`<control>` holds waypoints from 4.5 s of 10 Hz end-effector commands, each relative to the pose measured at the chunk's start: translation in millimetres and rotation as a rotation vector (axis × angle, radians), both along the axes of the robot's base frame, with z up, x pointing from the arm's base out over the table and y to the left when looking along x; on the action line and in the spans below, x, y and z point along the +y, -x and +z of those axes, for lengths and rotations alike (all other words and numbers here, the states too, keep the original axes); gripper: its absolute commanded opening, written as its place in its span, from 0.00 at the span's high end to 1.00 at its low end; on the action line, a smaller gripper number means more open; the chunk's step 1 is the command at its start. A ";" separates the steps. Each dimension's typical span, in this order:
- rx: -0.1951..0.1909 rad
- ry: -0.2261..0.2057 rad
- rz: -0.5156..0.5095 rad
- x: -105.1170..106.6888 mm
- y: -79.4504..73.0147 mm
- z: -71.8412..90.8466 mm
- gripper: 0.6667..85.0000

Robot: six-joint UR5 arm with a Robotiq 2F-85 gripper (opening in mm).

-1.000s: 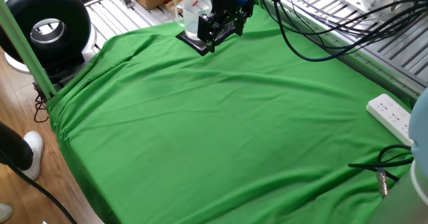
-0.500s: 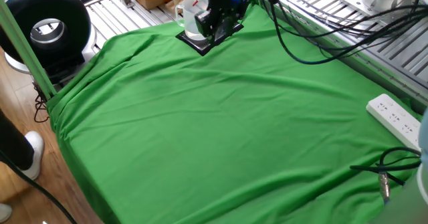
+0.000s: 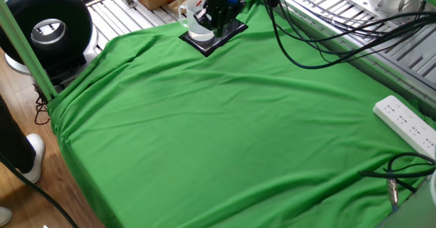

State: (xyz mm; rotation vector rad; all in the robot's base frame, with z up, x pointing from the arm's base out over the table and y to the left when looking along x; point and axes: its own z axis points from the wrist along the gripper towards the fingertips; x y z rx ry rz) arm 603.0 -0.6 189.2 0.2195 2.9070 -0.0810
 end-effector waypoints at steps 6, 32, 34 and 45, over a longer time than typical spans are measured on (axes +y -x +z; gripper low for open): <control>-0.082 0.041 0.137 3.5 -27.2 -5.2 0.99; -0.023 -0.090 -0.087 8.8 -95.2 -18.5 0.99; -0.036 -0.113 -0.159 10.4 -98.0 -18.0 0.99; -0.129 -0.279 -0.522 2.6 -143.4 -9.0 0.99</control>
